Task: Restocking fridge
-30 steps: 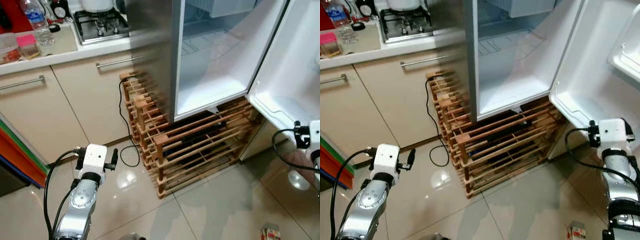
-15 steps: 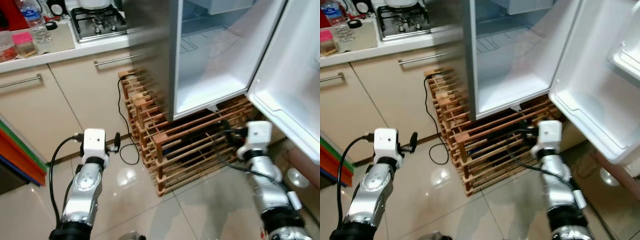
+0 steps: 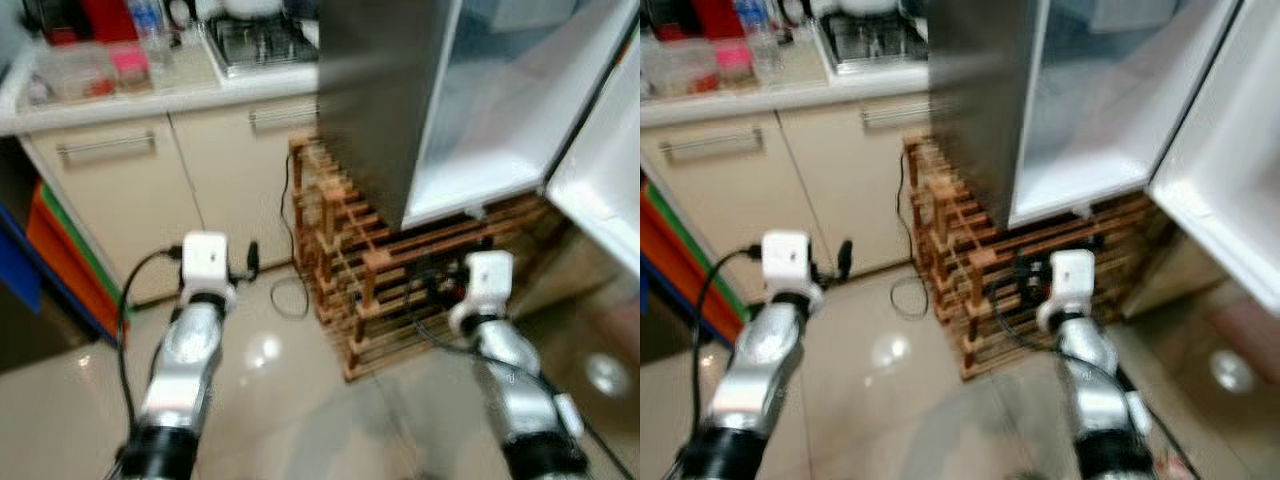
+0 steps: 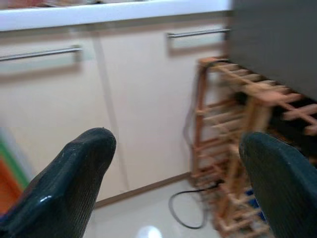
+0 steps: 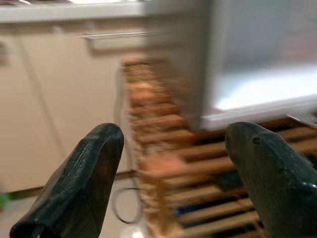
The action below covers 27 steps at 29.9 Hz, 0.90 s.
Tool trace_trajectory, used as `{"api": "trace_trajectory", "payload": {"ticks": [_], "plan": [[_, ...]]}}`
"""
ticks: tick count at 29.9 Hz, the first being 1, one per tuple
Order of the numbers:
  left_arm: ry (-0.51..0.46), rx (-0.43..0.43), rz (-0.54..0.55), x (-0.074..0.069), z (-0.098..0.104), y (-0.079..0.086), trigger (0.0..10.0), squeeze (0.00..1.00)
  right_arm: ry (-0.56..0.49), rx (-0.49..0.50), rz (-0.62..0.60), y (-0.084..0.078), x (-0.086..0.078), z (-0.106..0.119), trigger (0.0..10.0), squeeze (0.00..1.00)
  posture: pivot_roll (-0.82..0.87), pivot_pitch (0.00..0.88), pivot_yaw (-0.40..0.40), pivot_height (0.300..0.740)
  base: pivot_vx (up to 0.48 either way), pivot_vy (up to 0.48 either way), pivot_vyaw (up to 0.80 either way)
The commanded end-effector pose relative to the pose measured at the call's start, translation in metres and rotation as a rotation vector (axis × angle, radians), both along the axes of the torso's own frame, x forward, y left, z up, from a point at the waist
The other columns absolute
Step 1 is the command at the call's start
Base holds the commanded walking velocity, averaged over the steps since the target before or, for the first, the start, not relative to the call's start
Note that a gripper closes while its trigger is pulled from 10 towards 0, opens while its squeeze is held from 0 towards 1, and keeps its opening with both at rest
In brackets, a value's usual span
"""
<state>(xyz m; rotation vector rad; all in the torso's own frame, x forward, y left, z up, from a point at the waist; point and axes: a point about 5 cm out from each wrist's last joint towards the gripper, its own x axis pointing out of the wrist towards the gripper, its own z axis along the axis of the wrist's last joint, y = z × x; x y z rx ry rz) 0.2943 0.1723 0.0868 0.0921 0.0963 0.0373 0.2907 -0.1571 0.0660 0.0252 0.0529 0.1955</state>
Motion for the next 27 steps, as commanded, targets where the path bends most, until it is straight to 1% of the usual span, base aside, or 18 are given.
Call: {"api": "trace_trajectory", "payload": {"ticks": [1, 3, 5, 7, 10, 11, 12, 13, 14, 17, 18, 19, 20, 21, 23, 24, 26, 27], "plan": [[0.008, 0.017, 0.005, -0.001, -0.001, -0.002, 10.0, 0.00, 0.001, -0.013, 0.006, -0.003, 0.001, 0.002, 10.0, 0.00, -0.02, 0.000, 0.025, 0.740, 0.000, 0.000, 0.63], [0.001, 0.031, 0.011, -0.001, 0.000, -0.001, 10.0, 0.00, 0.005, -0.026, 0.018, -0.001, 0.000, 0.001, 10.0, 0.00, -0.02, 0.000, 0.026, 0.740, 0.000, 0.000, 0.63], [-0.006, 0.073, 0.013, 0.000, 0.002, -0.002, 10.0, 0.00, 0.016, -0.028, 0.015, -0.002, -0.001, -0.001, 10.0, 0.00, -0.02, 0.000, 0.028, 0.740, 0.000, 0.000, 0.63], [-0.005, 0.063, 0.004, 0.000, 0.001, -0.004, 10.0, 0.00, 0.019, -0.035, 0.015, -0.002, -0.002, -0.002, 10.0, 0.00, -0.02, 0.000, 0.030, 0.740, 0.000, 0.000, 0.63], [-0.008, 0.076, -0.007, 0.000, 0.002, -0.006, 10.0, 0.00, 0.029, -0.043, 0.013, -0.001, -0.002, -0.004, 10.0, 0.00, -0.02, 0.000, 0.034, 0.740, 0.000, 0.000, 0.63], [-0.014, 0.053, -0.030, 0.000, 0.004, -0.009, 10.0, 0.00, 0.030, -0.047, 0.013, -0.001, -0.002, -0.004, 10.0, 0.00, -0.02, 0.000, 0.035, 0.740, 0.000, 0.000, 0.63], [-0.014, 0.053, -0.030, 0.000, 0.004, -0.009, 10.0, 0.00, 0.030, -0.047, 0.013, -0.001, -0.002, -0.004, 10.0, 0.00, -0.02, 0.000, 0.035, 0.740, 0.000, 0.000, 0.63], [-0.016, 0.019, -0.046, 0.002, 0.007, -0.011, 10.0, 0.00, 0.045, -0.055, 0.009, -0.001, -0.002, -0.006, 10.0, 0.00, -0.02, 0.000, 0.034, 0.740, 0.480, 0.000, 0.00], [-0.015, 0.006, -0.047, 0.002, 0.008, -0.012, 10.0, 0.00, 0.057, -0.063, 0.007, -0.001, -0.001, -0.008, 10.0, 0.00, -0.02, 0.000, 0.034, 0.740, 0.480, 0.000, 0.00], [-0.054, 0.010, -0.045, 0.005, 0.014, -0.014, 10.0, 0.00, 0.056, -0.079, 0.000, -0.001, -0.001, -0.009, 10.0, 0.00, -0.02, 0.000, 0.034, 0.740, 0.480, 0.000, 0.00], [-0.104, 0.008, -0.052, 0.006, 0.022, -0.017, 10.0, 0.00, 0.012, -0.080, -0.014, -0.002, 0.000, -0.003, 10.0, 0.00, -0.02, 0.000, 0.034, 0.740, 0.480, 0.000, 0.00], [-0.104, 0.008, -0.052, 0.006, 0.022, -0.017, 10.0, 0.00, 0.012, -0.080, -0.014, -0.002, 0.000, -0.003, 10.0, 0.00, -0.02, 0.000, 0.034, 0.740, 0.480, 0.000, 0.00], [-0.162, 0.016, -0.073, 0.006, 0.031, -0.020, 10.0, 0.00, -0.065, -0.083, -0.032, -0.002, 0.002, 0.008, 10.0, 0.00, -0.02, 0.000, 0.033, 0.740, 0.480, 0.000, 0.00], [-0.185, 0.021, -0.085, 0.006, 0.035, -0.021, 10.0, 0.00, -0.099, -0.084, -0.041, -0.002, 0.003, 0.013, 10.0, 0.00, -0.02, 0.000, 0.033, 0.740, 0.480, 0.000, 0.00], [-0.198, 0.024, -0.092, 0.006, 0.038, -0.022, 10.0, 0.00, -0.117, -0.084, -0.046, -0.002, 0.003, 0.016, 10.0, 0.00, -0.02, 0.000, 0.033, 0.740, 0.480, 0.000, 0.00], [-0.236, 0.001, -0.090, 0.007, 0.047, -0.022, 10.0, 0.00, -0.186, -0.086, -0.074, -0.003, 0.007, 0.030, 10.0, 0.00, -0.02, 0.000, 0.031, 0.740, 0.480, 0.000, 0.00], [-0.254, -0.007, -0.091, 0.009, 0.053, -0.022, 10.0, 0.00, -0.229, -0.093, -0.089, -0.002, 0.010, 0.040, 10.0, 0.00, -0.02, 0.000, 0.030, 0.740, 0.480, 0.000, 0.00], [-0.256, -0.006, -0.092, 0.010, 0.055, -0.022, 10.0, 0.00, -0.234, -0.085, -0.095, -0.002, 0.011, 0.042, 10.0, 0.00, -0.02, 0.000, 0.029, 0.740, 0.480, 0.000, 0.00]]}}
